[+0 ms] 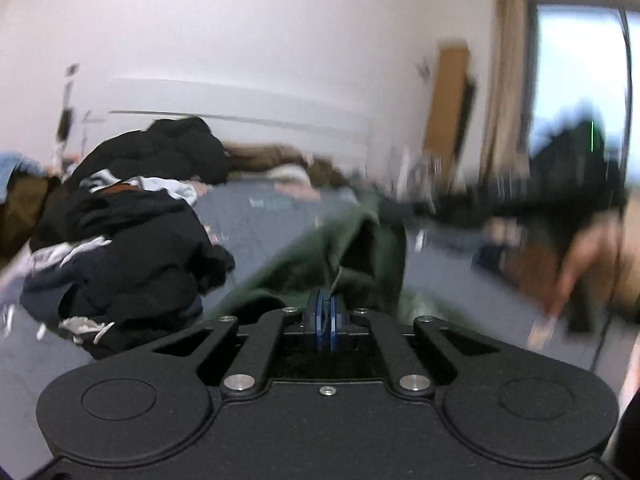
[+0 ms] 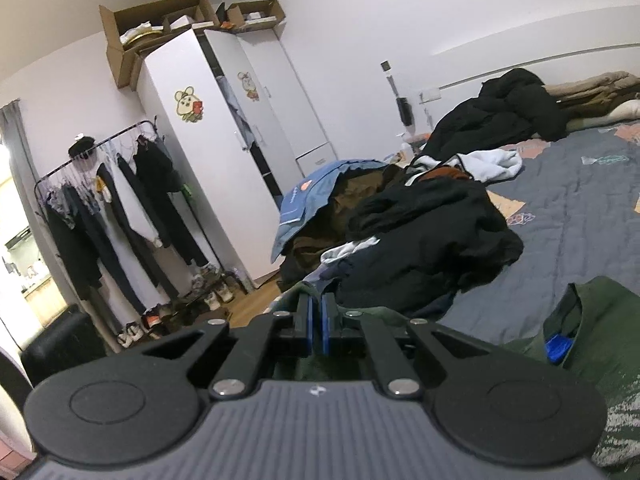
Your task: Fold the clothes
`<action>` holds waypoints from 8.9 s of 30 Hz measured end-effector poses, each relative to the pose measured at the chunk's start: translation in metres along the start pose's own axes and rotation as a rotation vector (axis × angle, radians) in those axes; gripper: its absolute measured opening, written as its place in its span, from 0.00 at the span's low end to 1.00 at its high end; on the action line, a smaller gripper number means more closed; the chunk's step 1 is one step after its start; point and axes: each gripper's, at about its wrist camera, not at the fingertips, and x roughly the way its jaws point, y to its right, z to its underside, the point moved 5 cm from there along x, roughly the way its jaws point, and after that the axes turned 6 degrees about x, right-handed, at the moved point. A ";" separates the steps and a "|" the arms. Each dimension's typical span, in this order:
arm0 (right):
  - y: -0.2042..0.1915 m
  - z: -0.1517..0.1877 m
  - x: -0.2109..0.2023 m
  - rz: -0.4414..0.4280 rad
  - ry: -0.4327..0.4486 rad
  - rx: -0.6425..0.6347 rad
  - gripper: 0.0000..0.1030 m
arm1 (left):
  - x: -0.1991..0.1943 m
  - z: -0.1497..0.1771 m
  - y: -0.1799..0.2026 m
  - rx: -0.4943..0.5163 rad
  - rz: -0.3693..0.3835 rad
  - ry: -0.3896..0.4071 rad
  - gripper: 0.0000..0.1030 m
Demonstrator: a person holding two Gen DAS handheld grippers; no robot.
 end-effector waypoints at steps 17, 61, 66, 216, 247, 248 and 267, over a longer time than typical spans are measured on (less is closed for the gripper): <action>-0.003 0.014 0.004 0.091 -0.042 -0.055 0.08 | 0.010 0.012 -0.021 -0.132 -0.095 -0.124 0.05; 0.076 0.166 -0.187 0.540 -0.073 -0.105 0.50 | 0.008 0.117 0.168 0.141 -0.197 -0.427 0.46; 0.084 0.188 -0.205 0.561 -0.194 -0.191 0.51 | -0.002 0.120 0.183 0.196 -0.204 -0.464 0.46; 0.167 0.087 -0.181 0.371 0.022 0.155 0.59 | 0.342 -0.026 0.014 0.426 -0.462 -0.477 0.06; 0.209 0.075 -0.228 0.460 0.125 0.235 0.60 | 0.440 0.079 0.257 0.142 -0.049 -0.750 0.58; 0.210 0.075 -0.229 0.463 0.127 0.234 0.60 | 0.441 0.081 0.258 0.149 -0.066 -0.754 0.58; 0.224 0.076 -0.230 0.494 0.119 0.228 0.60 | 0.276 0.087 0.153 -0.224 -0.114 -0.576 0.07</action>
